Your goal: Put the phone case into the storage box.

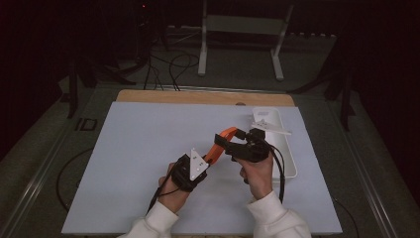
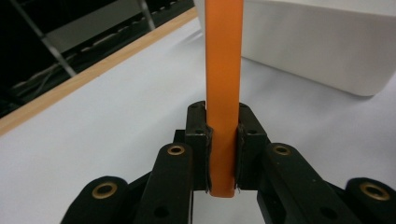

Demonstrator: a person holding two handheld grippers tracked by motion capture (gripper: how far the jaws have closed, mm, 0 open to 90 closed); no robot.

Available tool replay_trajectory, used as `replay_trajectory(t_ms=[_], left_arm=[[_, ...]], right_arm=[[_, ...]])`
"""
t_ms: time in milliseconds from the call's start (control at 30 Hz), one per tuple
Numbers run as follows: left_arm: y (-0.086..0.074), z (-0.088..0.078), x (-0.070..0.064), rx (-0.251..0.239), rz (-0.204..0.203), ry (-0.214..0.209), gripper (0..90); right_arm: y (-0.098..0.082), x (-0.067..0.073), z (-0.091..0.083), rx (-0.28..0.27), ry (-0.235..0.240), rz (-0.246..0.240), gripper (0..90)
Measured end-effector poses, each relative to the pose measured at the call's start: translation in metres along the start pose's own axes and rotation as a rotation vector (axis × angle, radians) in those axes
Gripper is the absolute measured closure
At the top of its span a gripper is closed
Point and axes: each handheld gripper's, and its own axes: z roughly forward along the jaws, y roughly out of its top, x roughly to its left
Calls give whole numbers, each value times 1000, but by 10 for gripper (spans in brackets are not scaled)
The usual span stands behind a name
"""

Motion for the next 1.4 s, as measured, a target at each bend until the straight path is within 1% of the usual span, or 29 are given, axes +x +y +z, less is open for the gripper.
replay_trajectory(t_ms=[67,100,167,267,300,400,467,533,633,667,700,767,800,833,900,967,1067,1100,1200,1267,1333,1400], left_arm=[[-1,0,2,-2,-13,-23,796],[-1,0,2,-14,-23,-35,796],[-1,-1,4,-17,-32,-53,796],[-1,-1,4,-20,-35,-58,794],[-1,-1,6,-23,-47,-83,792],[-1,0,6,-29,-66,-101,787],[-1,0,6,-29,-70,-104,782],[-1,0,7,-26,-69,-116,769],[-1,0,7,-28,-74,-127,734],[-1,-1,7,-33,-81,-132,734],[-1,-1,8,-35,-86,-141,682],[-1,-1,9,-34,-93,-147,629],[-1,-1,10,-31,-103,-155,593],[-1,-1,11,-33,-107,-163,571],[-1,-2,11,-38,-113,-165,521],[-1,-3,13,-41,-121,-183,480],[-1,-4,16,-35,-141,-181,432],[-1,-4,17,-32,-144,-171,408],[-1,-6,21,-39,-158,-172,380],[-1,-8,24,-43,-171,-181,355],[-1,-9,26,-45,-171,-167,296],[-1,-11,27,-51,-175,-164,253]], right_arm=[[0,0,0,2,2,3,160],[1,0,0,3,2,-2,161],[1,1,-1,2,5,-6,164],[1,1,-2,1,7,-9,165],[2,1,-2,3,8,-13,167],[2,1,-2,1,12,-15,168],[2,1,-2,1,12,-18,168],[2,2,-2,1,14,-28,168],[2,2,-2,2,17,-27,169],[2,2,-2,2,14,-30,169],[2,2,-3,3,11,-35,170],[2,2,-3,3,9,-36,170],[2,2,-3,1,7,-39,170],[2,2,-4,-1,3,-42,170],[3,2,-4,-3,1,-42,170],[3,2,-5,-4,-6,-50,170],[3,3,-5,-3,-13,-66,169],[2,3,-5,-4,-16,-68,169],[2,4,-5,-5,-23,-80,169],[3,5,-6,-6,-25,-88,169],[3,5,-6,-7,-29,-97,169],[3,5,-7,-8,-31,-100,169]])
